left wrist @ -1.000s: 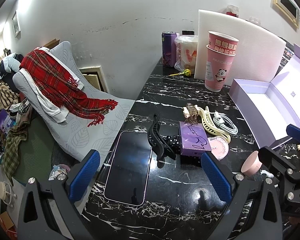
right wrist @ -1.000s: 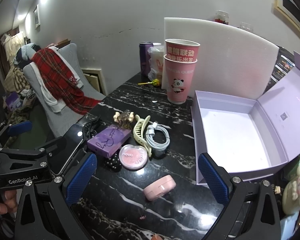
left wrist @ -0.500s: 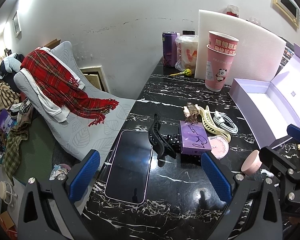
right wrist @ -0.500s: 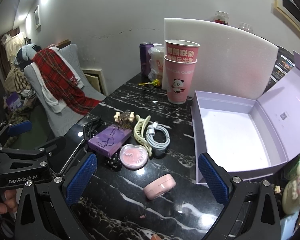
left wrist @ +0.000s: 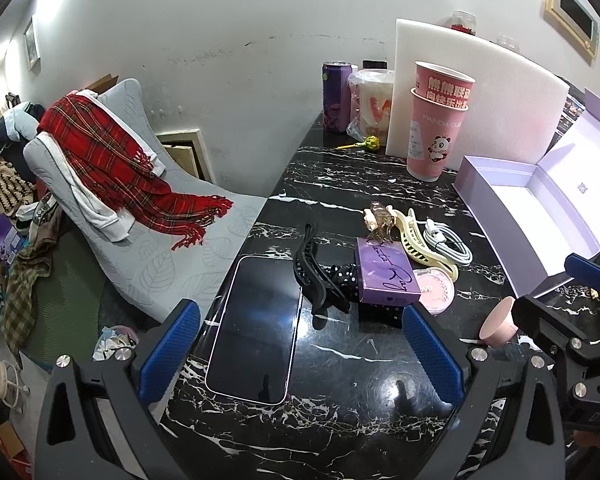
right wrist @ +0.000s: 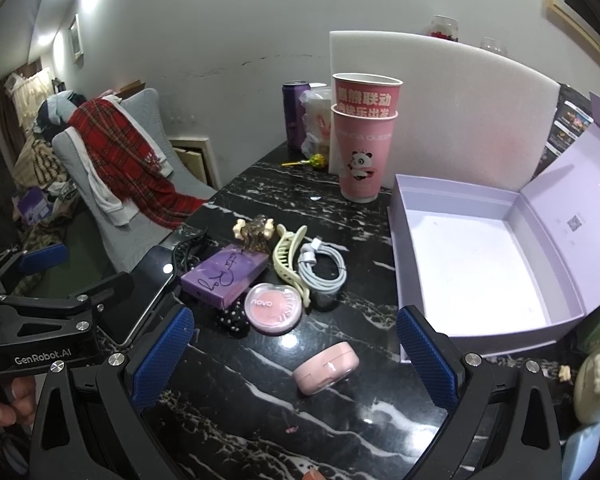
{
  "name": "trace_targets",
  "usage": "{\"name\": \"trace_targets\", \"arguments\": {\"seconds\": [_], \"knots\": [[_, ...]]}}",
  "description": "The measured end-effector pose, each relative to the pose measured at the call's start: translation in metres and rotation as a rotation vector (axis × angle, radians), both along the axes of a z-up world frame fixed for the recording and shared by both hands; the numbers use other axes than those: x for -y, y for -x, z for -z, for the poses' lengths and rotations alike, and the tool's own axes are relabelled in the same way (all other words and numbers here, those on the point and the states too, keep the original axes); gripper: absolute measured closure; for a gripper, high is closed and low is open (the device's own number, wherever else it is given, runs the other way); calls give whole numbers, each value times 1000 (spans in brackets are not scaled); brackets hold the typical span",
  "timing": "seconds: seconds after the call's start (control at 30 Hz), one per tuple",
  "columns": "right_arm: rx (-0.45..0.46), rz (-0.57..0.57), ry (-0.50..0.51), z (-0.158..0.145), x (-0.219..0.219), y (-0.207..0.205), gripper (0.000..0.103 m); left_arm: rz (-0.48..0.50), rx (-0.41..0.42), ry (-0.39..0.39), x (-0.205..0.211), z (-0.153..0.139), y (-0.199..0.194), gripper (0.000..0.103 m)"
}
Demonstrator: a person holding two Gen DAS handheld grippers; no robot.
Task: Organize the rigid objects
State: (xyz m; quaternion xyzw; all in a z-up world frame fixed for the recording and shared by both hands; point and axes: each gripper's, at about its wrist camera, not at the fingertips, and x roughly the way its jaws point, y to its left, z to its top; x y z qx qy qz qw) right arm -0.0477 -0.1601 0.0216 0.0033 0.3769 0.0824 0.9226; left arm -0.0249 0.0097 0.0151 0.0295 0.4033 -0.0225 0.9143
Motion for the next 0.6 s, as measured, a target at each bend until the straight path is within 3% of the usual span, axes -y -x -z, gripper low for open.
{"name": "trace_targets", "arguments": {"seconds": [0.6], "knots": [[-53,-29,-18,33,5,-6,4,109,-51,110,2,26,-11,0]]}}
